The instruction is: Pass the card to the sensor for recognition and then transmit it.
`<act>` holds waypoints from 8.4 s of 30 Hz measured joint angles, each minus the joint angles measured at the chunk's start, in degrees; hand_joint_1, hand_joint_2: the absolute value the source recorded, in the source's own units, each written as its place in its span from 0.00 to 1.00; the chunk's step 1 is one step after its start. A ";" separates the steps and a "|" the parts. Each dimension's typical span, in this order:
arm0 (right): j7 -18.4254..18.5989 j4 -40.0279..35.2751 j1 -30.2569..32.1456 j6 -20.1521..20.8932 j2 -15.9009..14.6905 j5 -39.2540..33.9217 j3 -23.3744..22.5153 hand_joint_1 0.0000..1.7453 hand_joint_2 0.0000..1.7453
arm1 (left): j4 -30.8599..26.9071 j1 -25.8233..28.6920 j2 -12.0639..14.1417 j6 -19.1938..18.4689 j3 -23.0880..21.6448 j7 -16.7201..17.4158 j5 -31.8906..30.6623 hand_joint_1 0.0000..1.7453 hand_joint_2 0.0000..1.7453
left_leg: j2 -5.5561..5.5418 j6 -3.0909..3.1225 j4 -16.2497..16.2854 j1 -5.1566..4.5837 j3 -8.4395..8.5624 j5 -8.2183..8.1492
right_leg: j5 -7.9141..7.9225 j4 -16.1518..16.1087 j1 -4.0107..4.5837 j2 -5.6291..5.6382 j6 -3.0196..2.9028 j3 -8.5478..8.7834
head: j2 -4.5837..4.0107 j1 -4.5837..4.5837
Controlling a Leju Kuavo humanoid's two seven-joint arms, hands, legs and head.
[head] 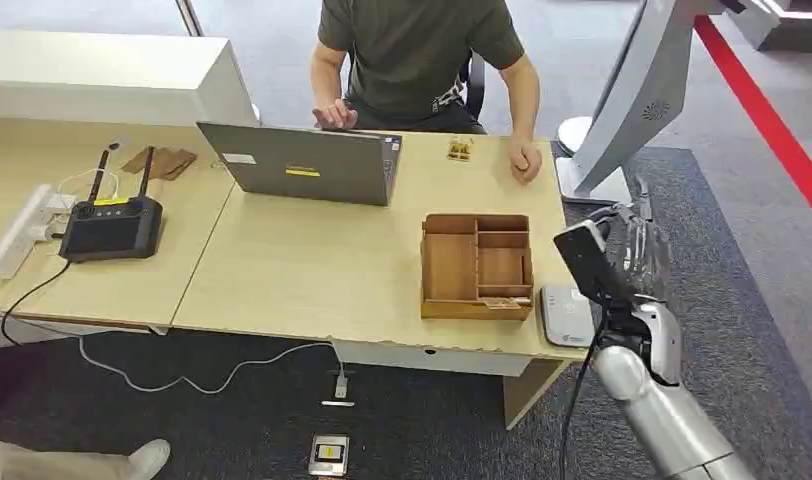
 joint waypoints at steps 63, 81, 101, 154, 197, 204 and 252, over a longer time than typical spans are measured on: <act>0.81 -9.16 -2.70 12.43 -2.62 -9.28 6.91 1.00 1.00 | -0.39 -0.40 0.63 0.24 -1.53 0.35 4.31 0.00 1.00 | 0.05 -0.01 -0.01 0.00 -0.02 0.04 | 0.03 0.05 0.00 0.03 -0.02 0.00 | 0.00 0.00; 3.83 -2.03 -11.54 13.68 4.76 -8.65 7.30 1.00 1.00 | -0.42 -5.80 -0.35 -2.58 -5.77 5.92 -3.08 0.00 1.00 | 0.00 -0.02 0.00 0.00 -0.04 0.08 | 0.04 0.06 0.00 0.02 -0.02 -0.02 | 0.00 0.00; 4.18 1.99 -11.59 14.12 6.82 -6.94 6.82 1.00 1.00 | -0.42 -6.56 -1.07 -2.38 -7.13 6.65 -3.74 0.00 1.00 | 0.01 -0.02 0.00 0.00 -0.03 0.08 | 0.04 0.05 0.01 0.03 -0.02 -0.03 | 0.00 0.00; -2.51 -18.51 16.03 15.52 4.92 28.99 9.79 0.00 1.00 | -0.37 -0.18 -0.09 -0.26 -1.53 -2.38 2.66 0.00 1.00 | 0.06 -0.11 -0.03 0.04 -0.02 -0.10 | -0.12 0.04 0.06 0.12 -0.13 -0.01 | 0.00 0.00; 9.43 5.75 4.78 17.38 8.18 40.83 11.80 0.00 1.00 | -0.39 -0.86 0.13 -0.22 -1.14 -0.39 0.74 0.00 1.00 | 0.07 -0.11 -0.03 0.05 -0.01 -0.10 | -0.12 0.04 0.07 0.13 -0.13 -0.03 | 0.00 0.00; 9.25 9.11 3.57 16.85 9.53 40.31 13.24 0.00 1.00 | -0.39 -0.86 0.13 -0.24 -1.14 -0.39 0.44 0.00 1.00 | 0.07 -0.11 -0.02 0.04 -0.01 -0.10 | -0.12 0.04 0.07 0.13 -0.13 -0.03 | 0.00 0.00; 8.64 24.42 -3.53 11.96 11.19 36.60 15.19 0.00 1.00 | -0.48 -1.21 0.13 0.35 -1.14 0.72 -0.37 0.00 1.00 | 0.08 -0.11 -0.02 0.05 0.00 -0.10 | -0.11 0.04 0.07 0.13 -0.13 -0.04 | 0.00 0.00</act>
